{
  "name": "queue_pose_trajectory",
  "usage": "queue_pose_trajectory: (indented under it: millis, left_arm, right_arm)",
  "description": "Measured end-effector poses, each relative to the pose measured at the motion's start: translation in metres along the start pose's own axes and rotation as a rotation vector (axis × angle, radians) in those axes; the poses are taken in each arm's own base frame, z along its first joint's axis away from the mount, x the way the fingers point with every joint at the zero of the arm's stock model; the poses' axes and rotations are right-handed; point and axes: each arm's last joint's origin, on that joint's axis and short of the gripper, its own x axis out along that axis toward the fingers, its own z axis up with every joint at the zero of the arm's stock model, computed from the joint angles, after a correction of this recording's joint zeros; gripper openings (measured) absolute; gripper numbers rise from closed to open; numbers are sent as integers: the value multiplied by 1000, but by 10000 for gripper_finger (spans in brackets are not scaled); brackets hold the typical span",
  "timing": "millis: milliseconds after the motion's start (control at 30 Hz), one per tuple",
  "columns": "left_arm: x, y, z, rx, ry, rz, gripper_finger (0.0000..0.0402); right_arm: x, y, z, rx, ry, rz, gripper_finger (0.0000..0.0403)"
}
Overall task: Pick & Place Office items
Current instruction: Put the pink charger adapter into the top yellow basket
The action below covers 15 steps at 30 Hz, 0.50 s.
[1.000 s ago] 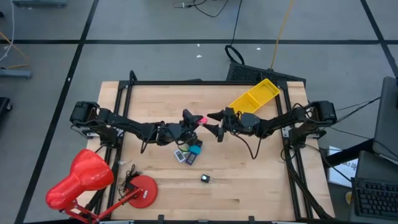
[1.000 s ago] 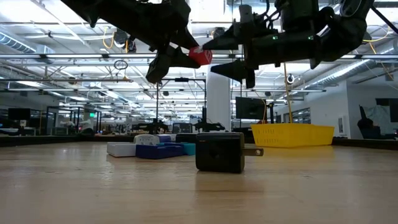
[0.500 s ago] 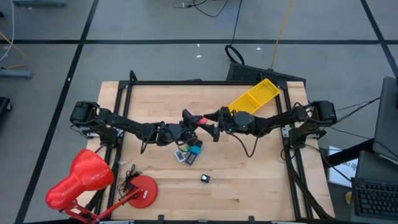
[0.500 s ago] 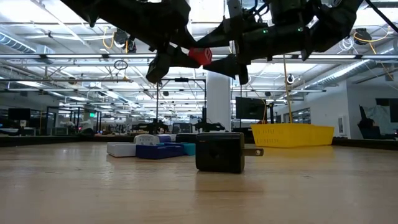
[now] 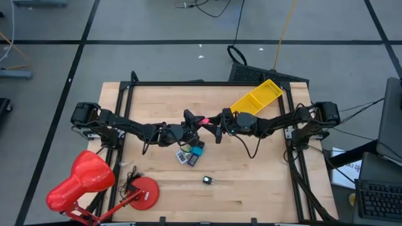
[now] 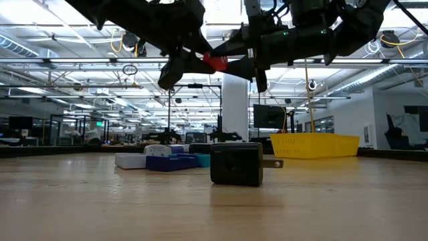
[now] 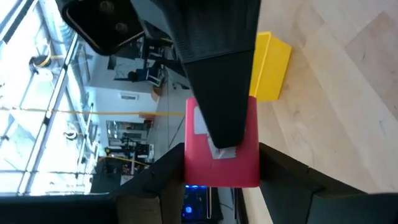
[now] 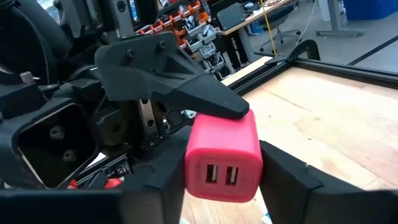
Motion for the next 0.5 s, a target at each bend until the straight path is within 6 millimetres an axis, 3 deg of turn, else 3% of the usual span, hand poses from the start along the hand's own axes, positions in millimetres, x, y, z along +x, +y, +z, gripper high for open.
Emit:
queue_pose_trajectory:
  millis: [233,333,500]
  left_arm:
    - [-1,-1,1,-117,1,-6,165]
    - [-6,-4,7,-207,-27,-14,179]
    - [-17,1,18,-298,-229,-117,219]
  right_arm:
    - [0,2,-2,-41,22,13,144]
    - [-4,2,-1,-77,31,25,144]
    - [-18,-3,1,-138,31,-10,144]
